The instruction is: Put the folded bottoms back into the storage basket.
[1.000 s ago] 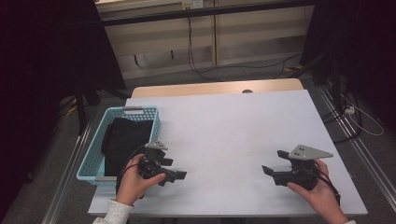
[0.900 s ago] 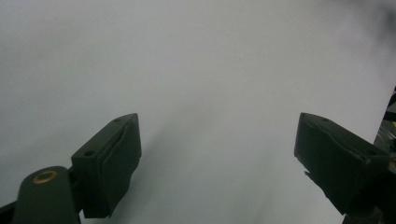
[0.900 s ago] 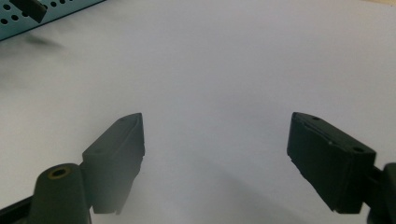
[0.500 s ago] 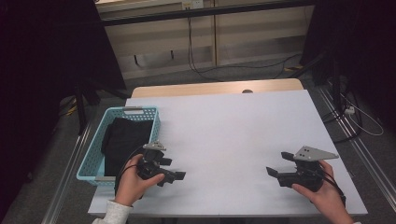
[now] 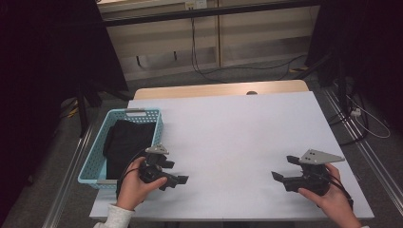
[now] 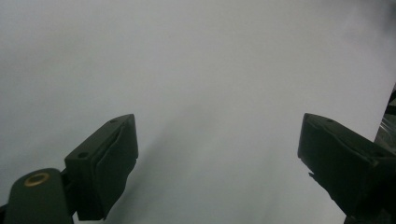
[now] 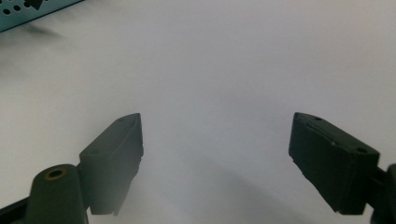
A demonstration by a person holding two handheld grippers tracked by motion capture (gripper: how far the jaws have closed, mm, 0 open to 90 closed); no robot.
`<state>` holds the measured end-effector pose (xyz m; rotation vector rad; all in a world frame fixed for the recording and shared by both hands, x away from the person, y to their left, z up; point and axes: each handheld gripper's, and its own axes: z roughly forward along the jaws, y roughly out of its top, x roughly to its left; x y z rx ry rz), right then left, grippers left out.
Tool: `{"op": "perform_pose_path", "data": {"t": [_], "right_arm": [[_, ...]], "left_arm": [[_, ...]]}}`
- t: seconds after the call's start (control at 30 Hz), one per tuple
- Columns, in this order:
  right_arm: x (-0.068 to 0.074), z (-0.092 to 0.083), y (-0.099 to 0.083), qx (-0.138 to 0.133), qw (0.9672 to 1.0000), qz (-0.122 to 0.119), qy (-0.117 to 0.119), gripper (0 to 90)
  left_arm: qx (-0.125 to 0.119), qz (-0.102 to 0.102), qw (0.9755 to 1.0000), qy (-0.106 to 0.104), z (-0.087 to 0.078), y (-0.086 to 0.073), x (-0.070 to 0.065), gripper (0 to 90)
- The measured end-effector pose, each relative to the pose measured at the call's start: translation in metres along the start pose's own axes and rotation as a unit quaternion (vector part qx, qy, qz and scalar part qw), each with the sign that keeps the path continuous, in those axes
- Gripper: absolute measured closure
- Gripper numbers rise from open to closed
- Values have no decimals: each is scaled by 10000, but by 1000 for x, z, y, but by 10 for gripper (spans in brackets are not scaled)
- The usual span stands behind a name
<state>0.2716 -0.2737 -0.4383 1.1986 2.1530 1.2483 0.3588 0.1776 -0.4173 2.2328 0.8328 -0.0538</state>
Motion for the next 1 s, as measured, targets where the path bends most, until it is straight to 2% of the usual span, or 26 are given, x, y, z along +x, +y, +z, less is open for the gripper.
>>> {"op": "perform_pose_path", "data": {"t": [0.47, 0.77, 1.0], "right_arm": [[-2, -3, -1, 12, 10000, 84, 43, 167], [-4, -3, -4, 30, 9999, 89, 37, 167], [-3, -1, -6, 95, 9999, 88, 46, 167]], "left_arm": [[-13, 79, 10000, -15, 0, -1, 0, 115], [14, 41, 10000, 26, 1, 0, 0, 110], [-17, 71, 10000, -42, 0, 0, 1, 111]]}}
